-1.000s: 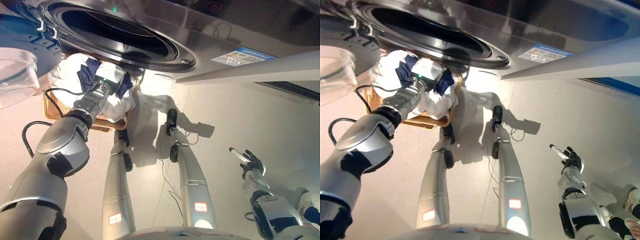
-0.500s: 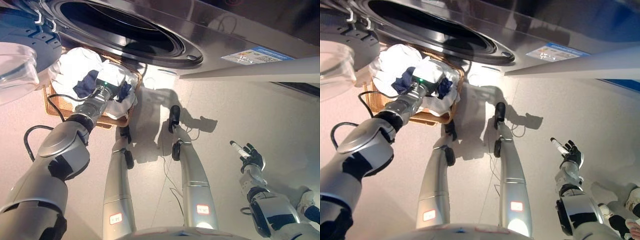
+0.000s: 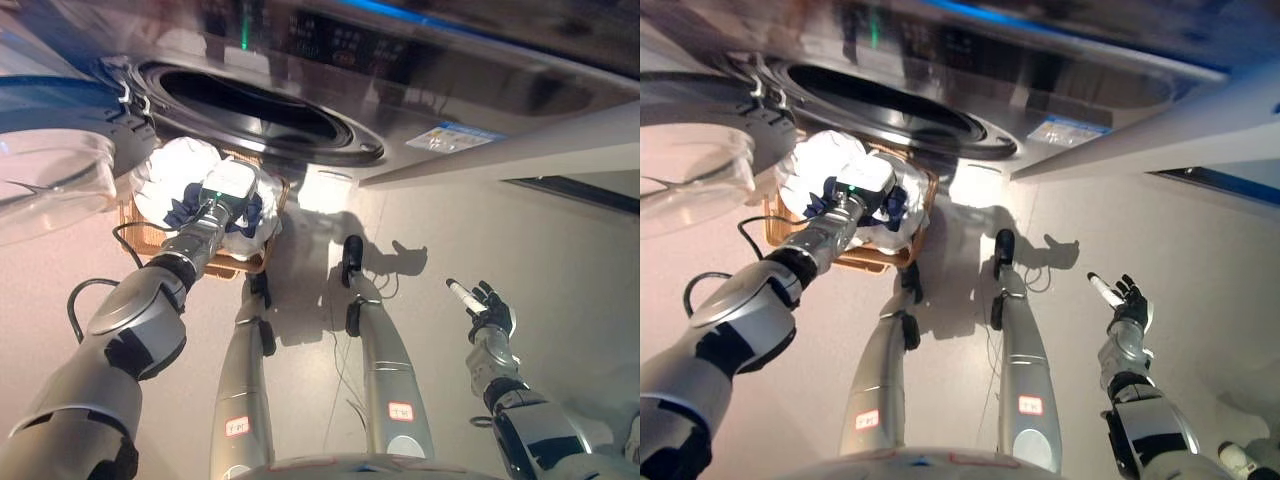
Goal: Put the clothes in the basket into the washing machine.
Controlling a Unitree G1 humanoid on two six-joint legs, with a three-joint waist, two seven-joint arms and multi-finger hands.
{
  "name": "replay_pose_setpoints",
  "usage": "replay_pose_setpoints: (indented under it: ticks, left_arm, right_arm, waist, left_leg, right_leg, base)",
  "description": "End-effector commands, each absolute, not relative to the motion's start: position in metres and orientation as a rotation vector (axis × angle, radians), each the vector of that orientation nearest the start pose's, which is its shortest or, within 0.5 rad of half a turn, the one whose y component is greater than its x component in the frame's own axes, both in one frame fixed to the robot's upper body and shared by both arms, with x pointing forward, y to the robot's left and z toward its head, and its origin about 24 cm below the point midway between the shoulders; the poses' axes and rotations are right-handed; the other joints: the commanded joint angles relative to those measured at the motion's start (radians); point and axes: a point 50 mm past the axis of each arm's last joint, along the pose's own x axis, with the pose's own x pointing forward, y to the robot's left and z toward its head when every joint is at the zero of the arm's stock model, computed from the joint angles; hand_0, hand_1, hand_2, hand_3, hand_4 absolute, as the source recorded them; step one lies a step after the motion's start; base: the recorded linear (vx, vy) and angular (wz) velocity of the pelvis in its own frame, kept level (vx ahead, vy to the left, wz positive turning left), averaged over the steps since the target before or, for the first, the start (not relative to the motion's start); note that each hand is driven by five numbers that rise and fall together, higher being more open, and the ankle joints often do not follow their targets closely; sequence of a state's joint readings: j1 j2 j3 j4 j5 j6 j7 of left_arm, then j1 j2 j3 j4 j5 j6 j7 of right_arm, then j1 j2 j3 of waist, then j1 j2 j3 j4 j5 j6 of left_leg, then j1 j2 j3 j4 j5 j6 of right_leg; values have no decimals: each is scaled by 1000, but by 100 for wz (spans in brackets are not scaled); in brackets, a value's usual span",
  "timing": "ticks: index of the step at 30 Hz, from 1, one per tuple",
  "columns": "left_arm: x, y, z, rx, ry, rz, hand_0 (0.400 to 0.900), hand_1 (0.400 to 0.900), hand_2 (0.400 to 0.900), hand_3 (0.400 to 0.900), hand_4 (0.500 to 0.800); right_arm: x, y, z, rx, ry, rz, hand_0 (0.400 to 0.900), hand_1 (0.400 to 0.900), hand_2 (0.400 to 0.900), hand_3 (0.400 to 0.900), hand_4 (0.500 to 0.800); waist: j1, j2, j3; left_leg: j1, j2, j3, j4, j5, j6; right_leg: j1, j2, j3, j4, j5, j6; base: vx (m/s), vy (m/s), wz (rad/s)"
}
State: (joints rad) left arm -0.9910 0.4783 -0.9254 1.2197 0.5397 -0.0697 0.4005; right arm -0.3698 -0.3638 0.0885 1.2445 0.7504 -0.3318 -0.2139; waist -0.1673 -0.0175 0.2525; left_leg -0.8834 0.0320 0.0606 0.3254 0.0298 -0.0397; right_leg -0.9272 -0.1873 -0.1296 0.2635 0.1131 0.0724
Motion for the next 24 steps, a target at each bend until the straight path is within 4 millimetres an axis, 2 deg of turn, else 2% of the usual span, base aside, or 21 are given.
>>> replay_pose_setpoints:
  ticks: [1,2,3,4,5,8,9,15,16,17,18,19,20,22,24]
  left_arm:
    - [397,200,115,1405,-165,107,400,400,400,400,500]
    - [393,196,105,1345,-153,103,400,400,400,400,500]
    - [393,196,104,1345,-153,103,400,400,400,400,500]
    - [381,202,82,1093,-83,143,400,400,400,400,500]
    - [374,199,70,1036,-59,125,400,400,400,400,500]
    - [349,193,30,615,64,168,400,400,400,400,500]
    - [343,196,25,403,81,236,400,400,400,400,500]
    - [311,204,-5,-197,141,305,400,400,400,400,500]
    - [340,218,105,-268,-275,267,400,400,400,400,500]
    - [345,194,64,-367,-79,252,400,400,400,400,500]
    - [336,187,6,-389,178,325,400,400,400,400,500]
    - [345,209,13,-476,191,453,400,400,400,400,500]
    - [352,221,25,-583,158,509,400,400,400,400,500]
    - [358,211,28,-701,154,527,400,400,400,400,500]
    - [374,192,51,-770,95,488,400,400,400,400,500]
  right_arm:
    - [206,-324,-69,85,472,-772,900,900,900,900,800]
    - [204,-322,-71,85,475,-770,900,900,900,900,800]
    - [204,-322,-71,84,475,-770,900,900,900,900,800]
    - [199,-322,-73,103,474,-773,900,900,900,900,800]
    - [197,-322,-74,96,477,-770,900,900,900,900,800]
    - [194,-315,-78,108,491,-747,900,900,900,900,800]
    - [194,-312,-79,120,491,-734,900,900,900,900,800]
    - [186,-315,-82,188,497,-737,900,900,900,900,800]
    - [187,-328,-71,168,460,-734,900,900,900,900,800]
    - [197,-317,-72,185,462,-713,900,900,900,900,800]
    - [209,-310,-72,148,480,-710,900,900,900,900,800]
    - [220,-310,-70,128,507,-706,900,900,900,900,800]
    - [233,-304,-66,133,503,-691,900,900,900,900,800]
    - [246,-297,-62,136,514,-685,900,900,900,900,800]
    - [257,-289,-60,130,523,-671,900,900,900,900,800]
  waist:
    - [-18,19,4]
    - [-14,16,6]
    - [-15,15,9]
    - [0,8,5]
    - [4,7,9]
    - [27,1,16]
    - [36,0,17]
    - [67,3,3]
    - [74,14,-5]
    - [63,12,-7]
    - [55,2,-20]
    - [56,0,-36]
    - [56,0,-45]
    - [51,-2,-55]
    - [44,-3,-62]
  left_leg:
    - [113,-39,-26,-84,-20,-7]
    - [151,-41,-27,-105,-13,-10]
    - [157,-41,-27,-108,-12,-10]
    - [235,-44,-30,-155,7,-16]
    - [268,-45,-30,-172,11,-15]
    - [367,-45,-28,-239,38,-19]
    - [395,-46,-28,-260,51,-22]
    - [506,-35,-27,-349,84,-29]
    - [506,-40,-34,-355,89,-27]
    - [522,-34,-30,-364,91,-27]
    - [540,-25,-17,-373,88,-31]
    - [554,-18,-14,-380,80,-34]
    - [559,-15,-13,-388,77,-34]
    - [557,-14,-8,-397,76,-34]
    - [549,-10,-5,-399,78,-33]
  right_leg:
    - [178,48,-44,-105,25,68]
    - [216,50,-48,-121,28,69]
    - [222,50,-48,-123,28,69]
    - [299,58,-53,-158,32,68]
    - [330,58,-56,-172,33,67]
    - [420,68,-64,-214,40,66]
    - [447,72,-68,-228,43,65]
    - [553,90,-75,-294,52,63]
    - [557,91,-78,-303,58,65]
    - [567,92,-81,-303,54,62]
    - [576,100,-76,-306,48,60]
    - [582,109,-66,-312,44,60]
    - [583,113,-59,-317,42,59]
    - [575,117,-55,-318,42,57]
    - [563,122,-52,-314,42,55]
  base:
    - [33,-64,7]
    - [32,-46,5]
    - [47,-75,5]
    - [54,-57,4]
    - [72,-77,4]
    - [38,-43,2]
    - [28,-49,1]
    - [34,-29,1]
    - [37,-33,3]
    - [51,-18,-12]
    - [94,5,-30]
    - [116,4,-34]
    - [100,3,-23]
    - [34,-7,-9]
    - [11,-9,-10]
